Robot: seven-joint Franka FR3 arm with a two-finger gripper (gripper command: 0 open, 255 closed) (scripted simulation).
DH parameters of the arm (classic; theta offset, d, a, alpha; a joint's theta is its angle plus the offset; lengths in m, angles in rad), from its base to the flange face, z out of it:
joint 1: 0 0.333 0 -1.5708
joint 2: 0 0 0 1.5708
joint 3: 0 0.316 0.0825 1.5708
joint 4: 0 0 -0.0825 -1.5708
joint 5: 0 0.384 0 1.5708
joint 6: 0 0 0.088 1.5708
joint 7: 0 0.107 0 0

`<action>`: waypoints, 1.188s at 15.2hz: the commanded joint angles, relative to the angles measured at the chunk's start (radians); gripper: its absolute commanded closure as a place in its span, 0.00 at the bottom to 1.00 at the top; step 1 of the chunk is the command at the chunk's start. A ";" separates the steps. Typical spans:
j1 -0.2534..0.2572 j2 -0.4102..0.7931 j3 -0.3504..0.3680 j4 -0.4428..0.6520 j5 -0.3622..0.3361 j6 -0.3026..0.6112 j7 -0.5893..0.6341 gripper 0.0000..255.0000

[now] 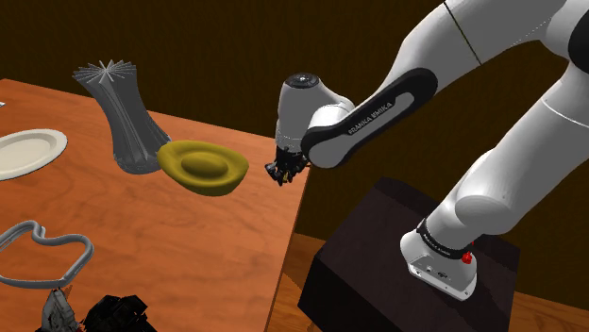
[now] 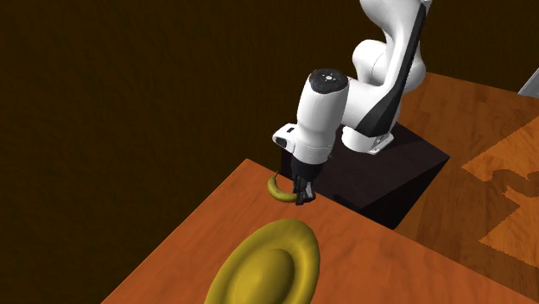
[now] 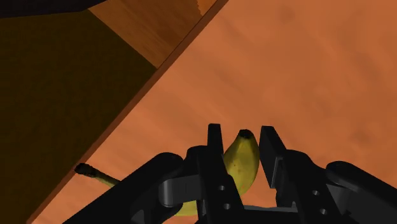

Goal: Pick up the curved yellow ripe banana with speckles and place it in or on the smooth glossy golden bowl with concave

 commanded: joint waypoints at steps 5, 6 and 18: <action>0.006 -0.073 -0.003 0.025 0.058 -0.091 -0.045 1.00; 0.007 -0.085 -0.004 0.030 0.065 -0.106 -0.051 1.00; -0.019 -0.177 -0.148 0.045 0.325 -0.209 -0.253 0.00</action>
